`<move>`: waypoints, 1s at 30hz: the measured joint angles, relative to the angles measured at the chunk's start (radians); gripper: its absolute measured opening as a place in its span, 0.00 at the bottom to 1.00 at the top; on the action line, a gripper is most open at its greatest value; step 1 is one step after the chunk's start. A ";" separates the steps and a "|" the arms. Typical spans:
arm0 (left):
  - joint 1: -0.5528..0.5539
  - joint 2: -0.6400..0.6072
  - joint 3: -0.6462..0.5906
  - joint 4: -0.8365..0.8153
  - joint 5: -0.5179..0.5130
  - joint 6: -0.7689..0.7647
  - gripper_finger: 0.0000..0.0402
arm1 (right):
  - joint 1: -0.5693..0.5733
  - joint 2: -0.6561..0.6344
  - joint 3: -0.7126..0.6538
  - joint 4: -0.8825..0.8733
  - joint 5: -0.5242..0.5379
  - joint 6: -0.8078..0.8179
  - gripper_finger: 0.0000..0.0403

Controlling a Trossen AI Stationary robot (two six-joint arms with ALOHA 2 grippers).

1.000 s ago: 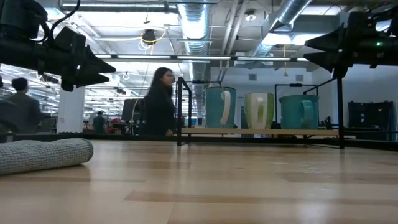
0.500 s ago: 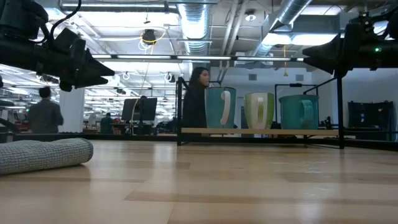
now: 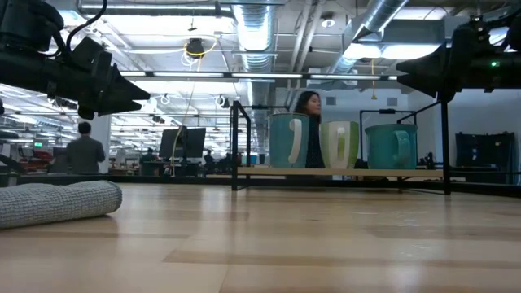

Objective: Stack small to large cups/mugs on shelf
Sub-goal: Return to Home Position

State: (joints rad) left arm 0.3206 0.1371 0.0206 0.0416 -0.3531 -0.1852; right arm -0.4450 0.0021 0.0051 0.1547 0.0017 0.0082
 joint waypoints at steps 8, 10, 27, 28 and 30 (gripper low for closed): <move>0.000 0.000 0.000 -0.002 0.000 -0.002 0.65 | 0.000 0.000 0.000 0.001 -0.001 0.001 0.75; 0.000 0.000 0.000 -0.002 0.000 -0.003 0.65 | 0.000 0.000 0.000 0.001 -0.001 0.001 0.75; -0.012 0.000 0.001 -0.003 -0.001 -0.002 0.65 | 0.000 0.000 0.000 0.002 -0.002 0.001 0.75; -0.016 0.000 0.001 -0.003 0.001 -0.002 0.65 | 0.000 0.000 0.000 0.002 -0.002 0.000 0.75; -0.020 0.000 0.001 -0.002 0.007 -0.002 0.65 | 0.000 0.000 0.000 0.002 -0.002 0.001 0.75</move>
State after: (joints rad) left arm 0.3004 0.1375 0.0216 0.0391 -0.3457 -0.1875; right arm -0.4450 0.0017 0.0048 0.1566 -0.0002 0.0090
